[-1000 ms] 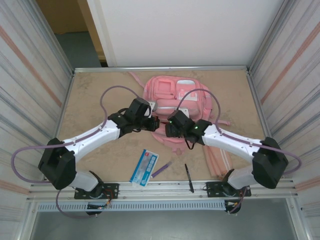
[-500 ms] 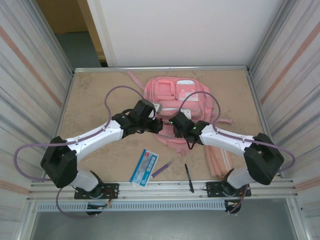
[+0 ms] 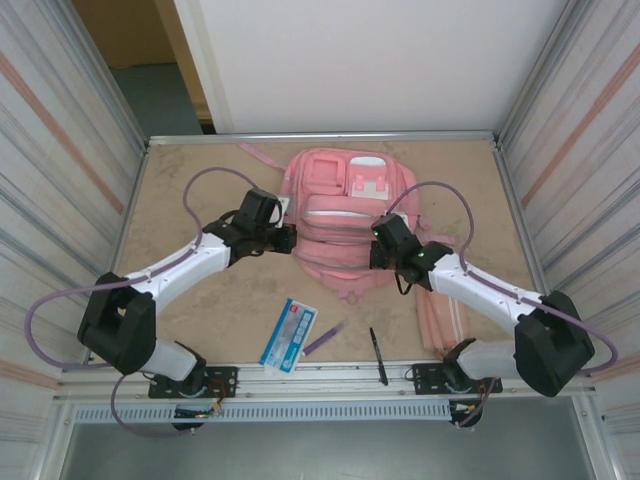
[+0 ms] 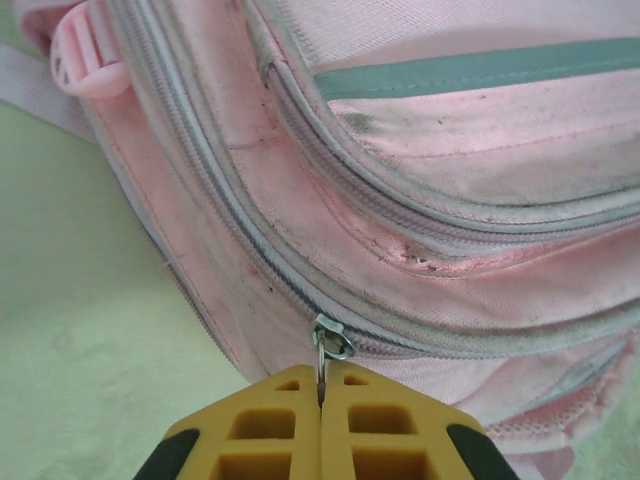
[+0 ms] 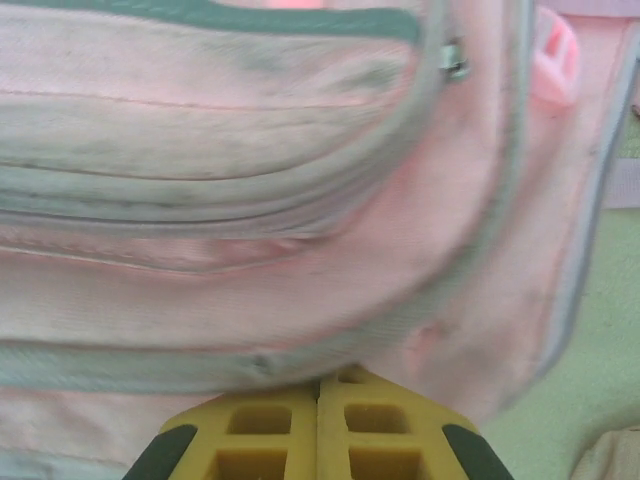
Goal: Pack the student bag
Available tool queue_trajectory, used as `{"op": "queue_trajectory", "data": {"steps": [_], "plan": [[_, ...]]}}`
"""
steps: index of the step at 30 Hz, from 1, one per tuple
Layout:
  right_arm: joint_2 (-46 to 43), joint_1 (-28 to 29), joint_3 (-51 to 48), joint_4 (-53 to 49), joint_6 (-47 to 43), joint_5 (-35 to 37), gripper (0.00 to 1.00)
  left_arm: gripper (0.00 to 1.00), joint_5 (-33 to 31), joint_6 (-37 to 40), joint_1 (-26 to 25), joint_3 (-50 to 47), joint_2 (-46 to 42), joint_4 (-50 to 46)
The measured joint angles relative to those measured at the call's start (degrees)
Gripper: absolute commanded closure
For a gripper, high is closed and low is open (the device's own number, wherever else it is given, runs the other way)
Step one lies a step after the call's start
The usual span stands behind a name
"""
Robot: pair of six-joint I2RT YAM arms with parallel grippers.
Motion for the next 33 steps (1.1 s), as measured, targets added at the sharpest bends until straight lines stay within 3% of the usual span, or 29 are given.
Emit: {"op": "queue_trajectory", "data": {"steps": [1,5,9,14,15,17,18,26,33], "plan": [[-0.42,-0.83,0.00,0.02,-0.66,-1.18,0.78,1.00,0.50,0.22,0.55,0.00,0.00,0.11],[-1.40,-3.41,-0.02,-0.13,-5.62,-6.54,0.35,1.00,2.91,0.39,0.66,0.02,-0.02,0.17],[-0.92,-6.91,0.52,-1.88,-12.70,-14.84,0.31,1.00,4.37,0.28,-1.27,0.07,-0.98,-0.09],[5.01,-11.21,3.93,-5.62,-18.64,-20.68,0.36,1.00,5.57,-0.28,-4.50,0.07,-3.74,-0.07],[5.88,-11.67,4.11,-5.95,-19.23,-20.83,0.43,1.00,5.60,-0.37,-5.03,0.07,-4.22,-0.13],[7.26,-12.22,4.35,-6.45,-20.37,-20.57,0.88,1.00,5.49,-0.52,-6.10,0.07,-5.20,-0.46],[7.61,-12.55,4.42,-6.80,-20.94,-20.50,1.00,1.00,5.40,-0.50,-6.58,0.07,-5.75,-0.68],[5.35,-16.70,4.61,-6.67,-23.15,-24.30,1.00,1.00,1.81,1.64,-6.49,-1.42,-7.78,-2.64],[3.76,-20.55,4.50,-5.11,-23.21,-30.99,1.00,1.00,6.45,3.06,4.87,-6.29,-3.08,6.95]]}}
